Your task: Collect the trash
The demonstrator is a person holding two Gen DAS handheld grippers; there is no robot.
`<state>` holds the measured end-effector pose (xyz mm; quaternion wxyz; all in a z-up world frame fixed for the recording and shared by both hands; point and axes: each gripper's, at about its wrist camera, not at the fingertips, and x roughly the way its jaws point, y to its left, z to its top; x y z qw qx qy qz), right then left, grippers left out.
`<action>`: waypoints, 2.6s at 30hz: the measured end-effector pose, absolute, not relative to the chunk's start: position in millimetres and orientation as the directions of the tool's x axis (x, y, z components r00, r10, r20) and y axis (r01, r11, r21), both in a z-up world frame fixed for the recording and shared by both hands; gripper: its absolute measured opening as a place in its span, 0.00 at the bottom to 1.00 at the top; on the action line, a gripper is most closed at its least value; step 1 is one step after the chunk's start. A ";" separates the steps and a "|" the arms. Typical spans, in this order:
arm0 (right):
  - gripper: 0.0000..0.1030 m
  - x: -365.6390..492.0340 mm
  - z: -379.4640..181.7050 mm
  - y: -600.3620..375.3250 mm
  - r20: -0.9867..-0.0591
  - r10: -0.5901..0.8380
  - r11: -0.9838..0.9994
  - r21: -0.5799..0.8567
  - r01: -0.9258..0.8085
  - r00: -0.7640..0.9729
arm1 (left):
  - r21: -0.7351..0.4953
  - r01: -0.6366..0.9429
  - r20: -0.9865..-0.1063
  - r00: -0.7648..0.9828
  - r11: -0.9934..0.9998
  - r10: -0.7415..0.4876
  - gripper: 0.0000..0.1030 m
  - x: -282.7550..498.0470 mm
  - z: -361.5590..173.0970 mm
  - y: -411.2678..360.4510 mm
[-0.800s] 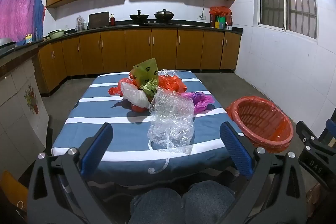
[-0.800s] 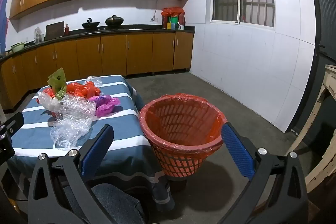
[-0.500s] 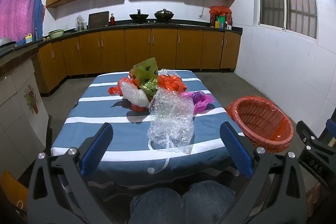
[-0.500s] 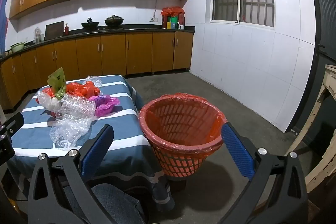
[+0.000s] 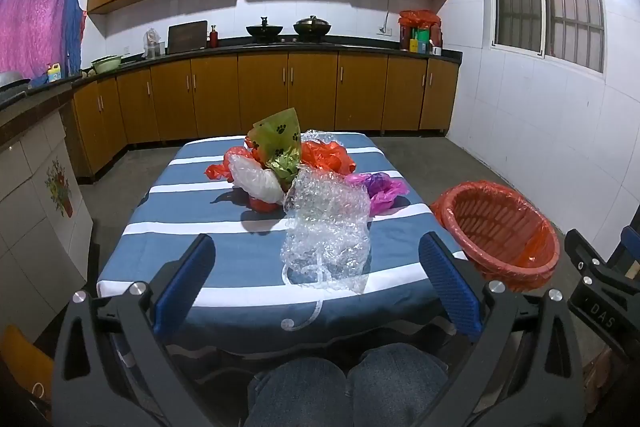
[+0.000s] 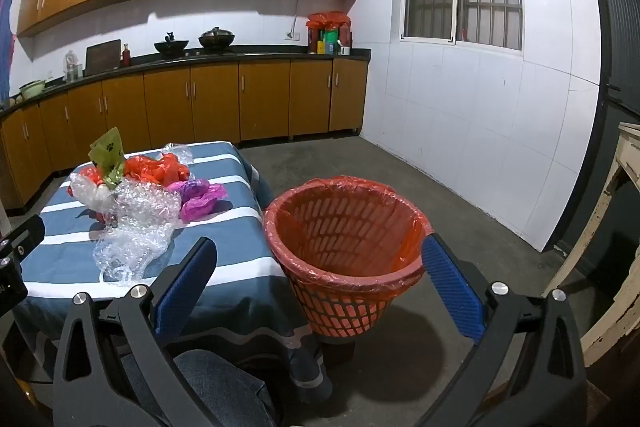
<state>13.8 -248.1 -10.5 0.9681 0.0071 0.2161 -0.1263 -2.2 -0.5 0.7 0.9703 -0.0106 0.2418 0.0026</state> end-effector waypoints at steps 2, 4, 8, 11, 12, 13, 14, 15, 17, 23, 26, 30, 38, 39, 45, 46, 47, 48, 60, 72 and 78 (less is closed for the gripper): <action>0.98 14.2 -10.8 -248.2 -0.421 -0.242 0.968 -0.041 0.248 0.875 | -0.019 -0.010 -0.469 0.883 1.000 0.000 0.96 -3.2 1.0 -0.6; 0.98 14.1 -11.1 -248.3 -0.420 -0.242 0.968 -0.041 0.248 0.875 | -0.020 -0.011 -0.471 0.882 1.000 0.000 0.96 -0.5 0.1 -0.1; 0.98 14.4 -11.6 -248.4 -0.422 -0.241 0.968 -0.041 0.248 0.874 | -0.020 -0.011 -0.472 0.882 1.000 0.000 0.96 -0.6 0.2 -0.1; 0.98 14.8 -11.9 -248.5 -0.422 -0.242 0.968 -0.041 0.248 0.874 | -0.020 -0.011 -0.472 0.882 1.000 0.000 0.96 -1.9 0.6 -0.1; 0.98 14.7 -11.9 -248.6 -0.422 -0.242 0.968 -0.041 0.248 0.874 | -0.020 -0.011 -0.472 0.882 1.000 0.000 0.96 -2.5 0.7 -0.1; 0.98 14.6 -12.0 -248.6 -0.422 -0.242 0.968 -0.041 0.248 0.874 | -0.019 -0.010 -0.472 0.882 1.000 0.000 0.96 -3.2 0.9 -0.1; 0.98 14.4 -12.1 -248.7 -0.422 -0.241 0.968 -0.041 0.247 0.874 | -0.019 -0.010 -0.472 0.882 1.000 0.000 0.96 -4.0 1.0 0.0; 0.98 14.2 -12.2 -248.8 -0.422 -0.241 0.968 -0.042 0.247 0.874 | -0.019 -0.010 -0.472 0.881 1.000 0.000 0.96 -4.8 1.2 0.1; 0.98 15.8 -12.6 -248.9 -0.423 -0.242 0.968 -0.041 0.248 0.873 | -0.018 -0.011 -0.473 0.881 1.000 0.001 0.96 -0.1 0.0 -0.2; 0.98 15.7 -13.0 -249.0 -0.423 -0.241 0.968 -0.041 0.247 0.873 | -0.018 -0.011 -0.474 0.880 1.000 0.001 0.96 -0.7 0.3 -0.4; 0.98 18.5 -13.4 -249.2 -0.424 -0.242 0.968 -0.041 0.248 0.873 | -0.018 -0.011 -0.473 0.881 1.000 0.001 0.96 -2.7 1.1 -0.2; 0.98 16.3 -13.4 -249.2 -0.424 -0.241 0.968 -0.041 0.248 0.873 | -0.017 -0.011 -0.475 0.880 1.000 0.001 0.96 -0.2 0.0 -0.4; 0.98 15.5 -13.9 -249.1 -0.426 -0.242 0.968 -0.041 0.248 0.872 | -0.017 -0.011 -0.476 0.879 1.000 0.002 0.96 0.0 0.0 -0.4; 0.98 15.6 -14.0 -249.2 -0.426 -0.242 0.968 -0.042 0.249 0.872 | -0.017 -0.011 -0.476 0.879 1.000 0.001 0.96 0.2 0.0 -0.4; 0.98 15.1 -14.4 -249.5 -0.425 -0.243 0.968 -0.041 0.249 0.872 | -0.016 -0.011 -0.477 0.879 1.000 0.002 0.96 0.3 -0.1 -0.4; 0.98 15.7 -14.7 -249.7 -0.427 -0.243 0.968 -0.042 0.249 0.871 | -0.016 -0.011 -0.477 0.879 1.000 0.002 0.96 0.3 -0.1 -0.4; 0.98 15.8 -14.8 -249.7 -0.427 -0.242 0.968 -0.041 0.249 0.871 | -0.016 -0.011 -0.477 0.879 1.000 0.002 0.96 0.3 -0.1 -0.4; 0.98 15.5 -14.8 -249.7 -0.427 -0.242 0.968 -0.041 0.249 0.871 | -0.016 -0.011 -0.477 0.879 1.000 0.002 0.96 0.3 -0.1 -0.4; 0.98 16.9 -16.1 -250.0 -0.428 -0.242 0.968 -0.041 0.249 0.870 | -0.015 -0.011 -0.478 0.878 1.000 0.002 0.96 0.4 -0.1 -0.5; 0.98 20.3 -14.5 -255.2 -0.434 -0.239 0.968 -0.039 0.247 0.868 | -0.016 -0.021 -0.483 0.875 1.000 0.011 0.96 2.9 0.1 -0.5; 0.98 42.0 -21.3 -243.7 -0.447 -0.183 0.981 -0.023 0.194 0.876 | -0.020 -0.086 -0.493 0.867 0.996 0.065 0.96 12.6 -17.4 21.9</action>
